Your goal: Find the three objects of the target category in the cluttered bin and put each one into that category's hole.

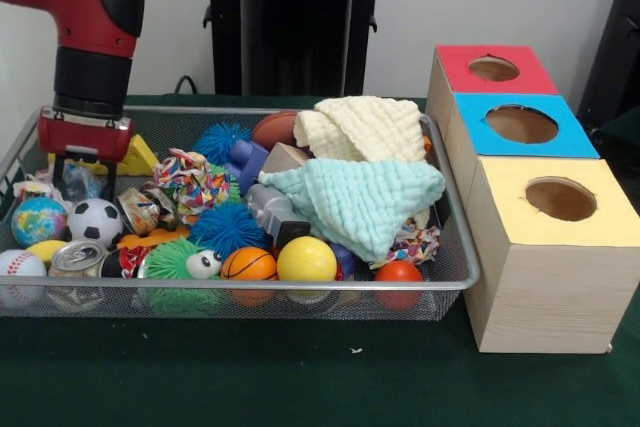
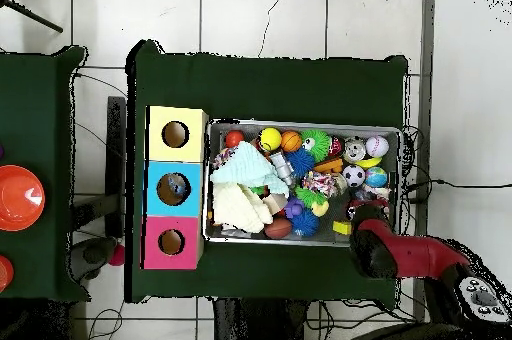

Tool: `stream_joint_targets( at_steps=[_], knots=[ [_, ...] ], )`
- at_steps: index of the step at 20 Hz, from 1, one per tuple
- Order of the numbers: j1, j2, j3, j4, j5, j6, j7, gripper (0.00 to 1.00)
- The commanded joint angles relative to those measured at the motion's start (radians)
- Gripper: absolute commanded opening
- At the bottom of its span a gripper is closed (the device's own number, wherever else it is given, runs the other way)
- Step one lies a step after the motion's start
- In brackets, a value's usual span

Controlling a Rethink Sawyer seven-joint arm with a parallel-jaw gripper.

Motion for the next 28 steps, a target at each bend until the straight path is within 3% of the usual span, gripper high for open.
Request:
stream_joint_targets(
  at_steps=[1, 6, 16, 28],
  knots=[
    [-0.047, 0.077, 0.141, 0.024, -0.013, 0.249, -0.018, 1.0],
    [-0.058, 0.066, 0.158, 0.035, -0.014, 0.279, -0.029, 1.0],
    [-0.108, -0.058, 0.241, 0.153, 0.086, 0.525, -0.107, 1.0],
    [-0.119, -0.083, 0.272, 0.17, 0.072, 0.596, -0.117, 1.0]
  ],
)
